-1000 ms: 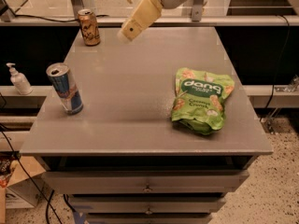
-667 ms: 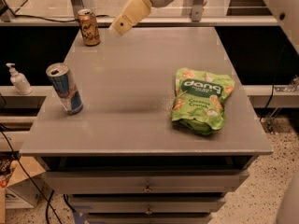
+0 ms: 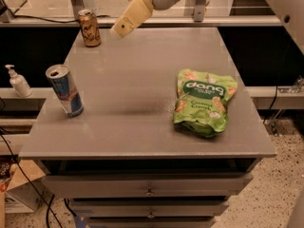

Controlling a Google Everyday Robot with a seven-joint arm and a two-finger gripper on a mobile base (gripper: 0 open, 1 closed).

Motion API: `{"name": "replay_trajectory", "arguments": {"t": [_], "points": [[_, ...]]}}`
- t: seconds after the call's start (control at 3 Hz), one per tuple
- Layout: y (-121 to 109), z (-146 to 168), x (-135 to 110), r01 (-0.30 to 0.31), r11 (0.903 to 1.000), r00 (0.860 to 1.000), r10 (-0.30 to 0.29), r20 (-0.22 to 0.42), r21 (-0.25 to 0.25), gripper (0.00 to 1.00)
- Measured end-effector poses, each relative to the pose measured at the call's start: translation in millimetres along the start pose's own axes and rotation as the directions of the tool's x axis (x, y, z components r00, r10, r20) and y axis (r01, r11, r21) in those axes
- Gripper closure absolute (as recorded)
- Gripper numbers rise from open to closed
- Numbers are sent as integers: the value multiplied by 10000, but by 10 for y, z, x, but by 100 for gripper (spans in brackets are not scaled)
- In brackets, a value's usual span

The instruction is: Knock orange can over

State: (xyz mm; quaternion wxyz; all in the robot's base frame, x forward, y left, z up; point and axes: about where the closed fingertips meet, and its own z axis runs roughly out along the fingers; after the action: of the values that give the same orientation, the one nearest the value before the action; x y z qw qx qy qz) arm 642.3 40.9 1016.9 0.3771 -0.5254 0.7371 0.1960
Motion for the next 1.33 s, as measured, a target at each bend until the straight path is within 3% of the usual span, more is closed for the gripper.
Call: {"name": "replay_trajectory", "arguments": {"t": [0.33,0.67,1.0,1.33], "points": [[-72,255,20,-484,9988,9976,485,495,-37,0],[-231,647,-70,-980,9952,9864,979,1322,-58,0],[-426,1200,-161,-1569,9876,9617,1529,2275,-3,0],[-546,1501,-191,-1891,9819,9472,1807,2649,61,0]]}}
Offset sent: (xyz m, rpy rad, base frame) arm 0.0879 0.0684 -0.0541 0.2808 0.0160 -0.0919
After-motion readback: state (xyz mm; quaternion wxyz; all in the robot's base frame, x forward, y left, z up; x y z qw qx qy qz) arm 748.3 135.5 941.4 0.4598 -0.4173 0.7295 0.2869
